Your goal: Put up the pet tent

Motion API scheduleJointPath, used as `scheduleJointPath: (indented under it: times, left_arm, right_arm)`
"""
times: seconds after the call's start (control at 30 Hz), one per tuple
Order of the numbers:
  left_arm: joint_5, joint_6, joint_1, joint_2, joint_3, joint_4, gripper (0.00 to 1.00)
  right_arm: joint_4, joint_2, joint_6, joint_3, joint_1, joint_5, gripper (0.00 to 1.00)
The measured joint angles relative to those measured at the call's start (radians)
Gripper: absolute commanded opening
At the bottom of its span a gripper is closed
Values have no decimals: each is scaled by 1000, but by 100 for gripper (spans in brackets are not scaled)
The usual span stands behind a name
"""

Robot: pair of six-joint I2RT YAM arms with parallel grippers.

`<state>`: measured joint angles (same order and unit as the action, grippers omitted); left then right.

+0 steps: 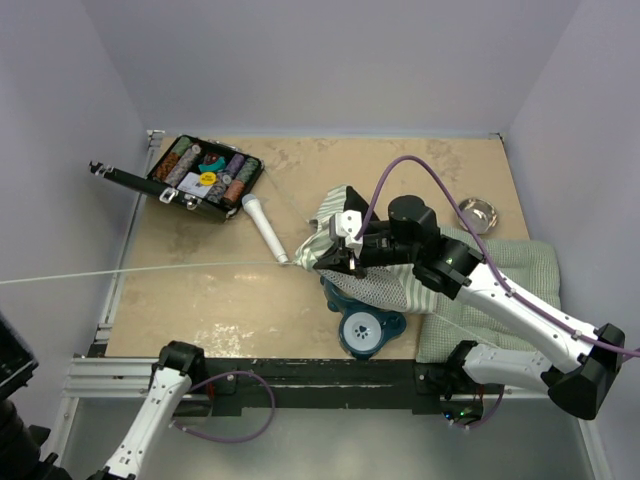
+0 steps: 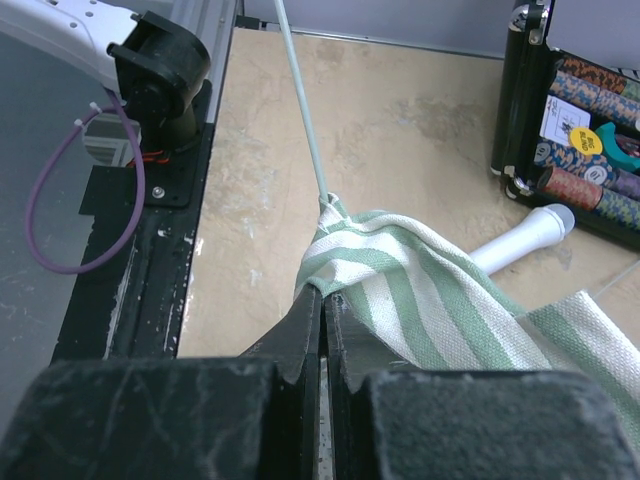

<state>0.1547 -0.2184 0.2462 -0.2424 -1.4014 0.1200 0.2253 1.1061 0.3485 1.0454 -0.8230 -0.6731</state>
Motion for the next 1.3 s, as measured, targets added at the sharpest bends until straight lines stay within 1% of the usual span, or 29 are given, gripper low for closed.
scheduleJointPath:
  times: [0.17, 0.33, 0.43, 0.53, 0.63, 0.7, 0.8, 0.87, 0.9, 1.0, 1.13, 1.3]
  left_arm:
    - [17, 31, -5, 10, -47, -44, 54]
    - [17, 29, -3, 9, -51, -51, 54]
    - [29, 27, -3, 8, -52, -45, 59]
    - [27, 3, -5, 8, -51, -6, 64]
    - [37, -26, -16, 18, -20, 58, 64]
    - [84, -29, -29, 26, 4, 102, 66]
    - [194, -31, -58, 48, 45, 152, 69]
    - [249, -34, -79, 76, 76, 175, 70]
    - [313, -35, -102, 118, 112, 193, 70]
    - [358, -37, -104, 134, 132, 185, 71]
    - [412, -43, -79, 122, 154, 166, 71]
    - [429, -31, 9, 46, 142, 98, 70]
  right_arm:
    - [3, 1, 2, 3, 1, 1, 0]
    - [13, 8, 21, 19, 1, 0, 0]
    - [22, 8, 27, 19, 2, 1, 0]
    - [24, 8, 28, 19, 2, 1, 0]
    - [25, 8, 27, 19, 2, 1, 0]
    - [25, 8, 27, 19, 2, 1, 0]
    - [26, 8, 27, 21, 2, 1, 0]
    - [27, 8, 27, 22, 2, 1, 0]
    - [29, 8, 27, 22, 4, 2, 0]
    - [34, 8, 29, 24, 4, 2, 0]
    - [47, 6, 36, 33, 4, 3, 0]
    - [52, 5, 39, 33, 4, 3, 0]
